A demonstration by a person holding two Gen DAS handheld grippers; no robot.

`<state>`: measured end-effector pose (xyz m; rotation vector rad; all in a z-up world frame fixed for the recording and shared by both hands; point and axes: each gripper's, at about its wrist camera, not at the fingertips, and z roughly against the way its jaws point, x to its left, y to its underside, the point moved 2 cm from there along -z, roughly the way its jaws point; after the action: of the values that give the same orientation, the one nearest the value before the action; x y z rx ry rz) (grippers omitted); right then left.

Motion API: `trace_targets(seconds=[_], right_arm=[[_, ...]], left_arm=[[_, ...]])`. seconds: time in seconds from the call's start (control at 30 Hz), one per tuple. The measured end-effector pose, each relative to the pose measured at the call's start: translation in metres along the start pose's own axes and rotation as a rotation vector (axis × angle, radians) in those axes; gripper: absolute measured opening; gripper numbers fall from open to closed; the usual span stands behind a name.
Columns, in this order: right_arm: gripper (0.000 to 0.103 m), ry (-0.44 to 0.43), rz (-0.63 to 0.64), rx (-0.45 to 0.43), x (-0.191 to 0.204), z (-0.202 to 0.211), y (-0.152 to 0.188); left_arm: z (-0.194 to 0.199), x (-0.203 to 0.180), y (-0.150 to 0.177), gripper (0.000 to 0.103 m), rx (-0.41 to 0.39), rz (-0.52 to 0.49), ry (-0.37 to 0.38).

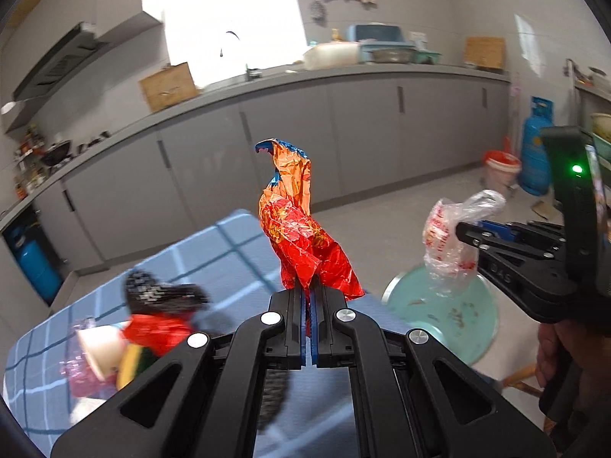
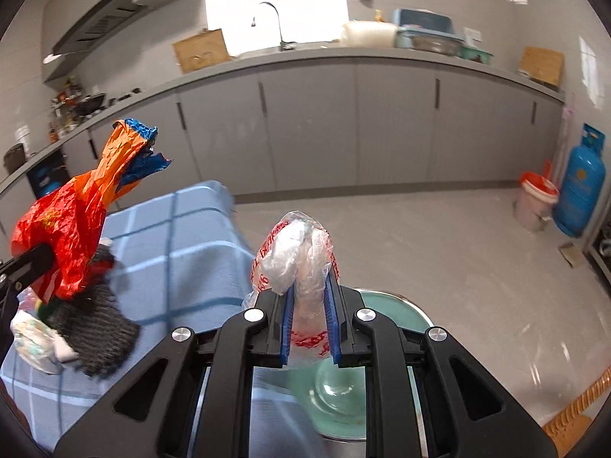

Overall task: Collect trash
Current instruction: 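Carry both items over the green basin and open both tools to drop them, then return both tools to the table and grasp the clear wrapper bag with the left tool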

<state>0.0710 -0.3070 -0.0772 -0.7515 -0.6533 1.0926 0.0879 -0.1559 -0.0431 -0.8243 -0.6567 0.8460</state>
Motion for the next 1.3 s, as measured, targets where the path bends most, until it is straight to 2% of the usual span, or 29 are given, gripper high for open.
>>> trace_targets(seconds=[0.43,0.67,0.73,0.77,0.8,0.83,0.93,0.97,1.0,1.07,1.17,1.3], right_arm=[[0.017,0.096,-0.047,0.084,-0.06,-0.041,0.03],[0.02,0.123,-0.064,0.117,-0.079,-0.061,0.046],[0.028,0.126,-0.078,0.124,-0.085,-0.067,0.049],[0.04,0.123,-0.086,0.127,-0.087,-0.07,0.052],[0.043,0.129,-0.09,0.13,-0.09,-0.072,0.054],[0.043,0.132,-0.094,0.134,-0.092,-0.074,0.055],[0.056,0.125,-0.12,0.142,-0.095,-0.074,0.058],[0.06,0.123,-0.121,0.139,-0.095,-0.073,0.058],[0.061,0.123,-0.119,0.137,-0.095,-0.072,0.058],[0.061,0.123,-0.123,0.135,-0.093,-0.069,0.057],[0.063,0.118,-0.129,0.13,-0.089,-0.06,0.053],[0.065,0.098,-0.106,0.111,-0.074,-0.047,0.047]], left_arm=[[-0.043,-0.07,0.012,0.003,0.067,-0.081,0.17],[-0.074,-0.095,0.017,0.005,0.106,-0.122,0.21],[-0.081,-0.1,0.018,0.016,0.115,-0.127,0.226],[-0.084,-0.103,0.02,0.034,0.126,-0.139,0.24],[-0.085,-0.105,0.022,0.048,0.124,-0.146,0.22],[-0.085,-0.105,0.023,0.054,0.121,-0.151,0.205],[-0.084,-0.102,0.025,0.058,0.129,-0.158,0.199],[-0.083,-0.099,0.025,0.066,0.128,-0.156,0.189],[-0.081,-0.094,0.024,0.07,0.12,-0.145,0.173],[-0.076,-0.085,0.021,0.071,0.111,-0.126,0.157],[-0.064,-0.069,0.016,0.083,0.075,-0.112,0.102],[-0.049,-0.039,0.015,0.088,0.067,-0.089,0.007]])
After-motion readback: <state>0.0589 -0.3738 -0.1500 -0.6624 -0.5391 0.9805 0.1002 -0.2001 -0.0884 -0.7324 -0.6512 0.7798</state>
